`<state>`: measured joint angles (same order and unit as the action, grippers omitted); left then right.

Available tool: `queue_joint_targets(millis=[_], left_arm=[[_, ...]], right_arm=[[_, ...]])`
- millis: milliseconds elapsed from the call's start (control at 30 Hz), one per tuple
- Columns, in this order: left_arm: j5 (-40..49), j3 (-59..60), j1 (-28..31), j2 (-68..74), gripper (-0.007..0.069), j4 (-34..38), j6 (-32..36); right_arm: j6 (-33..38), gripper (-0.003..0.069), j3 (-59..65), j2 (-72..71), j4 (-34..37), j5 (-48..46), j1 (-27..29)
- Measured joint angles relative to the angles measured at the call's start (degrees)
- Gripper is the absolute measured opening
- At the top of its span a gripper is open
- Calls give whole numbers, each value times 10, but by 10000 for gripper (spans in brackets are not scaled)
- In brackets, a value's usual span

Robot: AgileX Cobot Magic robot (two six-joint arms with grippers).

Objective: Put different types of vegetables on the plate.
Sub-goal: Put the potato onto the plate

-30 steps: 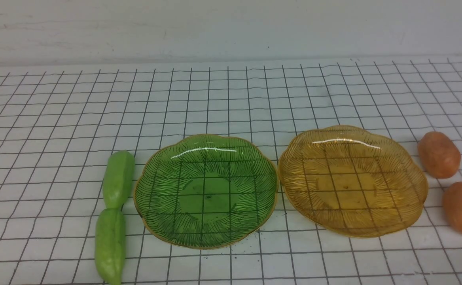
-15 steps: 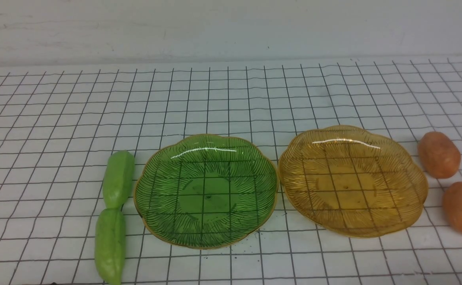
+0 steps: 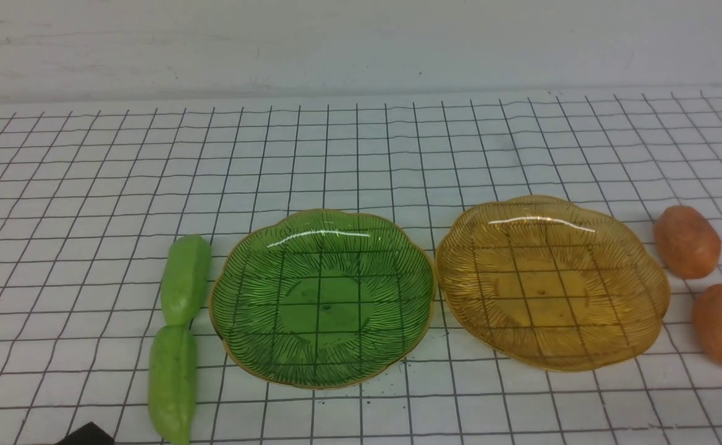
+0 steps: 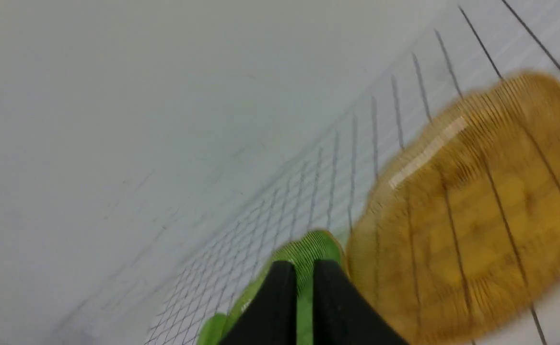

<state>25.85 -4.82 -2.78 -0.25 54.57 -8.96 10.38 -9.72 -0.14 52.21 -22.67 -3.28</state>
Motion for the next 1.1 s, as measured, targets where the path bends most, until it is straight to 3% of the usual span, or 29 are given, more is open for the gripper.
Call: queue_joint_targets(millis=[100,167,367,500,700,933,1100], left_arm=[[55,-71,0,54,-8,-64,44],[101,-96,0,103,-8,-119,50],[245,-158,0,317,-8,-271,54],[262,-195,0,423,-8,-289,63],[264,-234,0,530,-3,-290,123],[260,-248,0,565,3,-292,163],[260,-248,0,565,11,-292,176]], right_arm=[[53,45,-87,60,-72,-38,0],[46,45,-119,111,-120,-90,0],[-124,45,-201,321,-386,-272,0],[-225,45,-241,444,-522,-301,0],[-289,75,-268,577,-622,-256,0],[-358,239,-314,715,-704,-175,0],[-428,441,-342,786,-749,-136,0]])
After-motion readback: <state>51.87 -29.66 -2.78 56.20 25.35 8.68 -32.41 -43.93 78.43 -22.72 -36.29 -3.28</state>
